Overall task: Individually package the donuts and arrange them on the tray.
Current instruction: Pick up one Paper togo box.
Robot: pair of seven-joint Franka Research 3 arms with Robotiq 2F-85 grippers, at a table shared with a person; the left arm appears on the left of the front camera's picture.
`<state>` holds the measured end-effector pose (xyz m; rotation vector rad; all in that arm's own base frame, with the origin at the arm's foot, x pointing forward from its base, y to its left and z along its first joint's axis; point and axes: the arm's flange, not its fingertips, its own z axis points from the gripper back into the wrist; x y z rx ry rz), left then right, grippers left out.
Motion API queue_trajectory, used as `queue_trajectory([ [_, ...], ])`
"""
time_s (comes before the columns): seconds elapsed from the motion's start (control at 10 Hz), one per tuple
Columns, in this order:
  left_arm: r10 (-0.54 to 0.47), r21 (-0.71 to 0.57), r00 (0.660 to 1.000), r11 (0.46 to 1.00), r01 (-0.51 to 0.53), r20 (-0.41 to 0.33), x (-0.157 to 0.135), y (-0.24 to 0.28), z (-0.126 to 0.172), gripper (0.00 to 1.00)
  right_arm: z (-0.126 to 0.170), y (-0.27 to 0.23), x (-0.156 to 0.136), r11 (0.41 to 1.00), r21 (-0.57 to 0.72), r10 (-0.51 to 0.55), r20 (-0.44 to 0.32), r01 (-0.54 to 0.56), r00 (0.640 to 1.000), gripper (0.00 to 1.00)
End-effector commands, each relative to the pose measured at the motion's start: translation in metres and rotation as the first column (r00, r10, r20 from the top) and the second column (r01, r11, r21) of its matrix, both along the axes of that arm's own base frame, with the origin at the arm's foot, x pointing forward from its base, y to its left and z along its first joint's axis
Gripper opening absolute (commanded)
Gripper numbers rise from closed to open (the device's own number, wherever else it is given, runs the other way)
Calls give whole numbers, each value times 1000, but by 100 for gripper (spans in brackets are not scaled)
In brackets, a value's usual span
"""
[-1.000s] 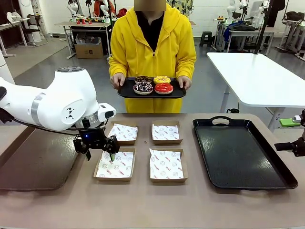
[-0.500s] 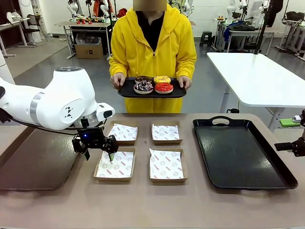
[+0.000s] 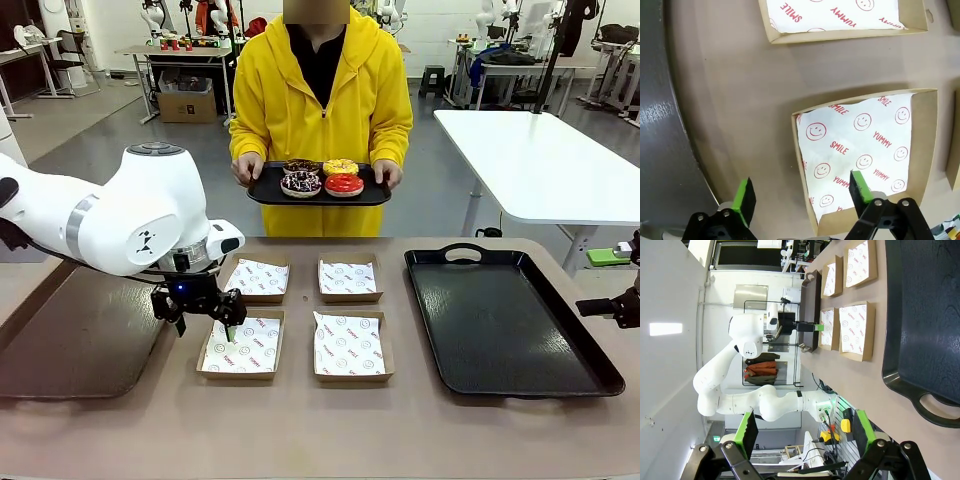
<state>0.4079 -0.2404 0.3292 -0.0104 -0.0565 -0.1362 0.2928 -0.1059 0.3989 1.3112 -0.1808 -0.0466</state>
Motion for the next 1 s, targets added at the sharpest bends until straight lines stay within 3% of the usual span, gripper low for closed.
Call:
queue_trajectory([
  [0.0,35,33,999,999,-35,19,2,-15,0,45,1,0,0,1000,5,0,-1,0,1000,100],
  [0.1,48,31,999,998,-48,19,3,-13,2,0,1,0,0,1000,5,0,-1,0,1000,100],
  [0.2,56,28,998,998,-56,9,5,-11,1,43,1,0,0,1000,5,0,-1,0,1000,100],
  [0.3,65,28,998,998,-65,1,7,-11,0,0,1,0,0,1000,5,0,-1,0,1000,100],
  [0.9,68,24,997,997,-67,-27,9,-12,-5,0,1,0,0,1000,5,0,-1,0,1000,100],
])
